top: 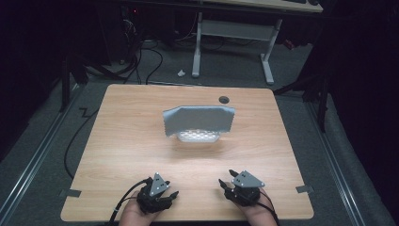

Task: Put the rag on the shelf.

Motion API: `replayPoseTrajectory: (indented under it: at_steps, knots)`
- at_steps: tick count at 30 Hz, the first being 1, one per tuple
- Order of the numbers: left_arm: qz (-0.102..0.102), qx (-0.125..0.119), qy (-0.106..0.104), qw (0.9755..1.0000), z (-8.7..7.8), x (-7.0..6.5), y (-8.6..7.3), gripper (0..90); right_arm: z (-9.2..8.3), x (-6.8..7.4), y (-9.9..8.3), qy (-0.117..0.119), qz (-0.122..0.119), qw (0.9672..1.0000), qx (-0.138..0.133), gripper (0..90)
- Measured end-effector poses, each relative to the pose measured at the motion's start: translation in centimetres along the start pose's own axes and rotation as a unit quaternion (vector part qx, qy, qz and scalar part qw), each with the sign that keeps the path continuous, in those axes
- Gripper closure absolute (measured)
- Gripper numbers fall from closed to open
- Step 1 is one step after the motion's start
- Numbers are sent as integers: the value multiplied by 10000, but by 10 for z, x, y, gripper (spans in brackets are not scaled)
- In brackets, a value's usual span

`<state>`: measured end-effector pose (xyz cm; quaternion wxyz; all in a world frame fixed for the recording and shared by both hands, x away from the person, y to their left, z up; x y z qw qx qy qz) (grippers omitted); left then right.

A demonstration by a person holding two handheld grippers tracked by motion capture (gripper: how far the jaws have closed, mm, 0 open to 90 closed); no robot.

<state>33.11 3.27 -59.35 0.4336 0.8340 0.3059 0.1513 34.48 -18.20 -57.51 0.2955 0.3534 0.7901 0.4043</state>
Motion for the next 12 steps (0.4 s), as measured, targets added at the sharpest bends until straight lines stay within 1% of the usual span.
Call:
replayPoseTrajectory:
  at_steps: [1,2,3,4,5,6,8,12]
  knots:
    - [-84,-85,-19,9999,-1,1,3,485,1,1,-2,41,-33,10000,30,484]
    - [-84,-85,-19,9999,-1,1,3,485,1,1,-2,41,-33,10000,30,484]
    - [-180,-184,-38,9997,-2,2,7,485,3,2,-3,106,58,9999,57,483]
    - [-234,-289,-14,9993,-4,5,10,484,5,3,-3,172,161,9997,77,481]
    - [-249,-383,45,9989,-7,8,12,484,7,3,-3,173,158,9997,82,480]
    - [-269,-438,105,9986,-10,11,13,484,8,3,-2,153,80,9998,69,477]
    - [-294,-473,176,9983,-13,16,12,484,8,3,-2,173,87,9998,62,475]
    - [-354,-474,304,9978,-16,25,9,484,5,1,-5,206,173,9996,60,474]
Point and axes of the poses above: each handheld gripper's, and its own axes: z roughly forward along the jaws, y roughly out of its top, x roughly to its left, the point moved 10 cm from there along z, roughly forward along the jaws, and after that the axes turned 6 degrees about -x, right-handed, at the moved point
